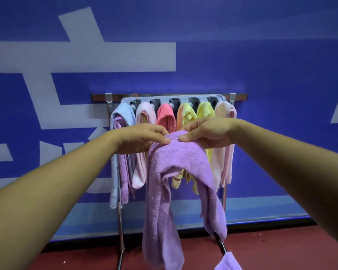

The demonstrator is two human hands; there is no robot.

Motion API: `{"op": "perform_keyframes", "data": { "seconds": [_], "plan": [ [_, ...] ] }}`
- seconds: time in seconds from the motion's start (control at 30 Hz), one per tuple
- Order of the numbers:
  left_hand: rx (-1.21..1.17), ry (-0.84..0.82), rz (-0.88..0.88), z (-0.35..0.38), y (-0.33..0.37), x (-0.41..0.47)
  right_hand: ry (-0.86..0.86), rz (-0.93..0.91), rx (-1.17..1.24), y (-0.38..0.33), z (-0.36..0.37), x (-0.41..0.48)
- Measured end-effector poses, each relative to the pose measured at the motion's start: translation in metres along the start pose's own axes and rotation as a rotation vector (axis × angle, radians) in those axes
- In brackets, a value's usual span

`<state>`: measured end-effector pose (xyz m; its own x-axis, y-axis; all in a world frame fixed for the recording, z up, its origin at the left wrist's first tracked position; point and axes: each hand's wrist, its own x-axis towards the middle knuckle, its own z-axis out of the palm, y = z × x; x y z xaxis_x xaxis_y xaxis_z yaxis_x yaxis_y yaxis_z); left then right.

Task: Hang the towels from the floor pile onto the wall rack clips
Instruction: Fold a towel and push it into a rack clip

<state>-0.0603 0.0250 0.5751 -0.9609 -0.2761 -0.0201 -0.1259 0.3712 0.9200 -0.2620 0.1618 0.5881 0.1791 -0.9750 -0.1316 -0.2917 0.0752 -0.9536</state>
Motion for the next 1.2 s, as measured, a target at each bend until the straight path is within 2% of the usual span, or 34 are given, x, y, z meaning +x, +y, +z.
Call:
{"op": "perform_keyframes", "data": {
  "seconds": [0.17,0.27,0.4,0.5,0.6,0.67,0.77,0.87,0.93,1.0,1.07,1.13,1.2],
  "plan": [
    [0.066,-0.107,-0.077,-0.026,0.006,0.021,0.103,0.031,-0.056,-0.012,-0.032,0.012],
    [0.053,-0.007,-0.024,-0.038,0.009,0.041,0.225,0.0,-0.091,-0.017,-0.046,0.021],
    [-0.119,0.151,0.091,-0.055,0.024,0.066,0.383,-0.097,-0.134,-0.035,-0.069,0.043],
    [-0.182,0.173,0.062,-0.072,0.04,0.08,0.497,-0.123,-0.198,-0.046,-0.087,0.069],
    [-0.105,0.212,-0.009,-0.09,0.051,0.1,0.625,-0.12,-0.229,-0.056,-0.103,0.094],
    [-0.042,0.294,0.008,-0.094,0.055,0.113,0.731,-0.119,-0.316,-0.06,-0.112,0.111],
    [0.314,0.452,-0.019,-0.104,0.047,0.13,0.828,-0.095,-0.629,-0.058,-0.118,0.138],
    [0.754,0.506,-0.104,-0.121,0.031,0.143,0.858,-0.084,-0.92,-0.049,-0.122,0.159],
    [0.95,0.555,-0.101,-0.132,0.021,0.145,0.854,-0.109,-1.039,-0.049,-0.122,0.165],
    [0.916,0.564,-0.038,-0.14,0.012,0.145,0.833,-0.119,-1.053,-0.05,-0.122,0.165],
    [0.813,0.539,0.029,-0.142,0.004,0.144,0.733,-0.091,-0.894,-0.049,-0.124,0.159],
    [0.806,0.536,0.05,-0.14,0.0,0.144,0.651,-0.052,-0.737,-0.045,-0.122,0.153],
    [0.851,0.539,0.043,-0.139,0.001,0.146,0.65,-0.008,-0.881,-0.045,-0.119,0.152]
  ]
}}
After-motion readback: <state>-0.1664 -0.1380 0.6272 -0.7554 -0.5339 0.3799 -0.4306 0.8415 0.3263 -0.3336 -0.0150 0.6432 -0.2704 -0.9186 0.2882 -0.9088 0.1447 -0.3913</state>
